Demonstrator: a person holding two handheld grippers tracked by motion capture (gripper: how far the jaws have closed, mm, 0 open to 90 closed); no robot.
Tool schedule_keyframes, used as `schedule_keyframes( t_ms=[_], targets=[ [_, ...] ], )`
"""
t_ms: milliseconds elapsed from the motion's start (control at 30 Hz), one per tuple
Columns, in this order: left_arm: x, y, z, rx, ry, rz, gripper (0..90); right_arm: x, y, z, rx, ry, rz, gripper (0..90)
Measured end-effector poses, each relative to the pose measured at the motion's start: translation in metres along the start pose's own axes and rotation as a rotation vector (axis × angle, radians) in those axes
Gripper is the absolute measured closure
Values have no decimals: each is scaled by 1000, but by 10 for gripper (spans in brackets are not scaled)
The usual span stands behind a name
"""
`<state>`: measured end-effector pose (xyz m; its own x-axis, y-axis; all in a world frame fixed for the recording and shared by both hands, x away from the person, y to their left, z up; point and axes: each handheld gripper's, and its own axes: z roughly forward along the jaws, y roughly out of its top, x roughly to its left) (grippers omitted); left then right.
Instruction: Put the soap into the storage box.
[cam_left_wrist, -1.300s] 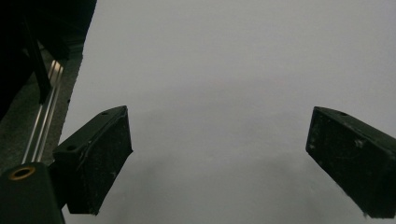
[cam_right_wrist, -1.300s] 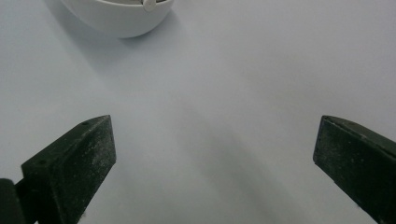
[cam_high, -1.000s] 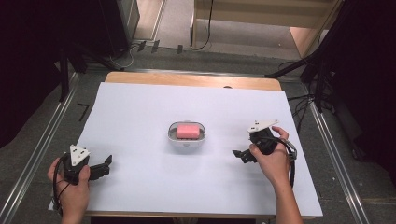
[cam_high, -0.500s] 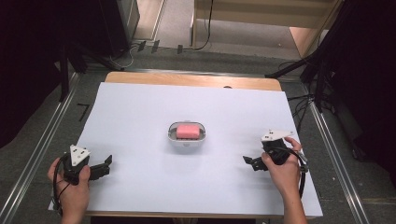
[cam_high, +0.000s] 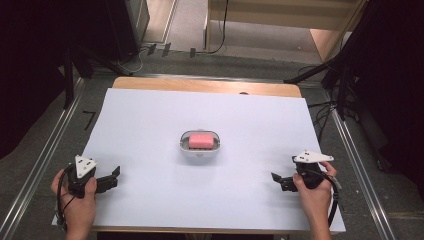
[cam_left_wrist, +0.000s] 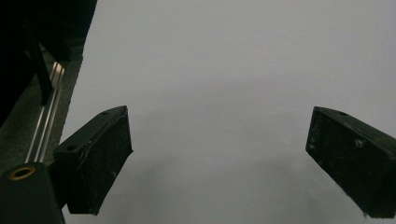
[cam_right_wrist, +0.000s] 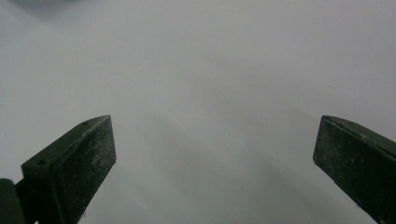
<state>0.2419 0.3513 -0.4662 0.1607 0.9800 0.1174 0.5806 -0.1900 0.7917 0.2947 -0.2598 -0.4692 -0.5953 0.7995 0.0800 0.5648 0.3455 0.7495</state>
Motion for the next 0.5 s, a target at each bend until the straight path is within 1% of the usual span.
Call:
schedule_keyframes(
  t_ms=[133, 233, 300, 500],
  targets=[
    [0, 0, 0, 1, 0, 0, 73, -3, -9, -6, -23, -6, 16, 0],
    [0, 0, 0, 0, 0, -1, 73, -3, -17, -11, -43, -26, 16, 0],
    [0, 0, 0, 0, 0, -1, 73, -3, -22, -14, -59, -39, 26, 0],
    [0, 0, 0, -1, -1, -2, 73, -6, -35, -26, -75, -60, 50, 0]
  ],
)
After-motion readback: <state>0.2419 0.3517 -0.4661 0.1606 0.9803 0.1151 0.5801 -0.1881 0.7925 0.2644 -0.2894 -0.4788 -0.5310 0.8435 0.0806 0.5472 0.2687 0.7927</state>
